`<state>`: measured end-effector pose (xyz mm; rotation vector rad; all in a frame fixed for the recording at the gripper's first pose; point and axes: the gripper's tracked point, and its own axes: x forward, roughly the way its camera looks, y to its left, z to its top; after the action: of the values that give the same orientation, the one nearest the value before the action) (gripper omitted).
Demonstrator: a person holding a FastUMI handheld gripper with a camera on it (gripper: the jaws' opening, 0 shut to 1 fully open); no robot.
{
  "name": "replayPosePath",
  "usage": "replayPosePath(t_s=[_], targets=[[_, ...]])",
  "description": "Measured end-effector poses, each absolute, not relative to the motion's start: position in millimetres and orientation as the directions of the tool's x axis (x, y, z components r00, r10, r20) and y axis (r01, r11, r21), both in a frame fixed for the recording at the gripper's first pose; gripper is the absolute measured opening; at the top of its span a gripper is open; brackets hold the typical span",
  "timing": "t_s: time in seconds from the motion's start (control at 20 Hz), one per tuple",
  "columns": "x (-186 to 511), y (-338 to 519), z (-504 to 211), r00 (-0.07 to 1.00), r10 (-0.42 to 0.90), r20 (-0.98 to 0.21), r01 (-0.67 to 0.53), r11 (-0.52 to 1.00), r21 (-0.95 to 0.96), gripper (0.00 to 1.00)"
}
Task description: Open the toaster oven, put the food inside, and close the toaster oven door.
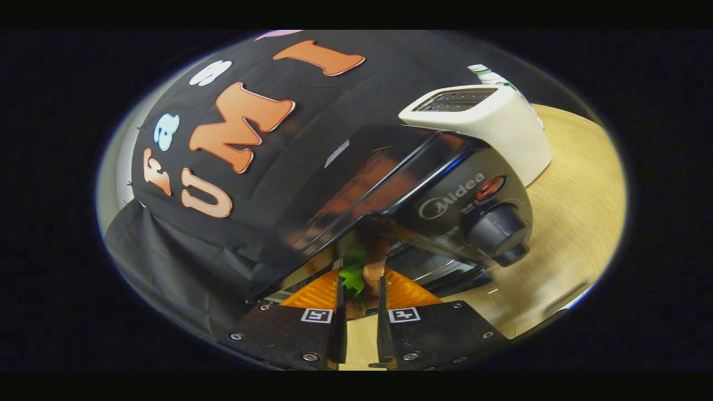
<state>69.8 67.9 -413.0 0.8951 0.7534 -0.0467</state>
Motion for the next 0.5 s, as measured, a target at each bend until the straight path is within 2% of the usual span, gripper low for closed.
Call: replayPosePath(t_s=[0.45, 0.5], targets=[[94.9, 74.0, -428.6, 0.805, 0.080, -0.588, 0.365, 0.716, 0.596, 0.22], [95.9, 73.0, -433.4, 0.805, 0.053, -0.591, 0.367, 0.738, 0.566, 0.25]])
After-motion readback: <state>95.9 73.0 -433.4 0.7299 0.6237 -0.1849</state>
